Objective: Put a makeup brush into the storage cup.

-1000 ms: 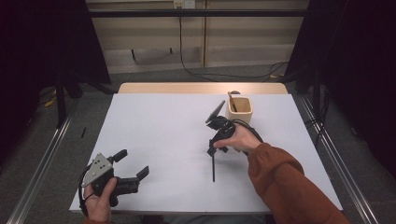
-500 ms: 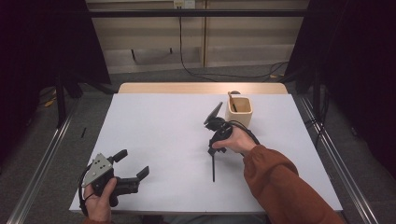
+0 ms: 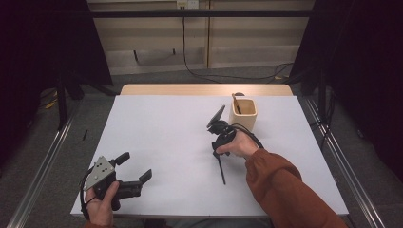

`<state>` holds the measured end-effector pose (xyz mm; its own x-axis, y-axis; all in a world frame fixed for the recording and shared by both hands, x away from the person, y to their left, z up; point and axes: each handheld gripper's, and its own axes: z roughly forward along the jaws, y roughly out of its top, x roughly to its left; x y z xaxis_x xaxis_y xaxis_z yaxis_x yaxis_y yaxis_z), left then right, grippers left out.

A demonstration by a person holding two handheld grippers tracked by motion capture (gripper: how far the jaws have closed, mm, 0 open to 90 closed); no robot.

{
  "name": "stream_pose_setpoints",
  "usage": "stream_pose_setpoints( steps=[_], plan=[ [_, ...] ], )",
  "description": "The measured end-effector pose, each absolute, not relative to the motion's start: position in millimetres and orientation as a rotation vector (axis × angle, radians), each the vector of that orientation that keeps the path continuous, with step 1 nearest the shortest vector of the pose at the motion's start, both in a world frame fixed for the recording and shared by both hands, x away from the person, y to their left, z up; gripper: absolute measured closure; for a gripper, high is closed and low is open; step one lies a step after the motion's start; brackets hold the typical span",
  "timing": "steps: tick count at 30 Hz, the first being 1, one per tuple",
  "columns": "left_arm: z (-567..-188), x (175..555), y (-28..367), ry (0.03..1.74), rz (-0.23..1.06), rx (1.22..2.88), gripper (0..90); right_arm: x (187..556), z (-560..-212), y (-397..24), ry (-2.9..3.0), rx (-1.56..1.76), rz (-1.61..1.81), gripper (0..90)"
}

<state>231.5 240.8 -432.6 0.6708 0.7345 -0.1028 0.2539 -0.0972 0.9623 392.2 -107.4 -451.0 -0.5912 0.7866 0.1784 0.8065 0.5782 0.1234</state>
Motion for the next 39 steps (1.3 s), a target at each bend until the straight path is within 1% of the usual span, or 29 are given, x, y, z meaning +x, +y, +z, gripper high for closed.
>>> stream_pose_setpoints(
  steps=[1, 3, 11, 27, 35, 39],
  plan=[
    [-432.7, 231.5, 240.9, 0.815, 0.49, 1.665, 1.1, 392.5, -451.1, -107.8, -2.689, -1.373, -0.294, 73.0],
    [-432.9, 231.8, 241.2, 0.816, 0.489, 1.666, 1.1, 393.3, -451.9, -109.9, -2.693, -1.393, -0.296, 79.8],
    [-432.8, 231.7, 240.7, 0.817, 0.49, 1.666, 1.1, 394.4, -452.6, -111.9, -2.721, -1.347, -0.298, 85.1],
    [-433.7, 232.4, 240.8, 0.823, 0.491, 1.673, 1.2, 390.5, -449.8, -109.8, -2.762, -1.284, -0.297, 85.5],
    [-434.3, 232.6, 241.0, 0.83, 0.485, 1.671, 1.2, 387.5, -445.0, -110.0, -2.763, -1.259, -0.371, 85.5],
    [-434.5, 232.8, 240.4, 0.827, 0.485, 1.676, 1.3, 386.8, -437.3, -115.4, -2.763, -1.265, -0.463, 85.5]
  ],
)
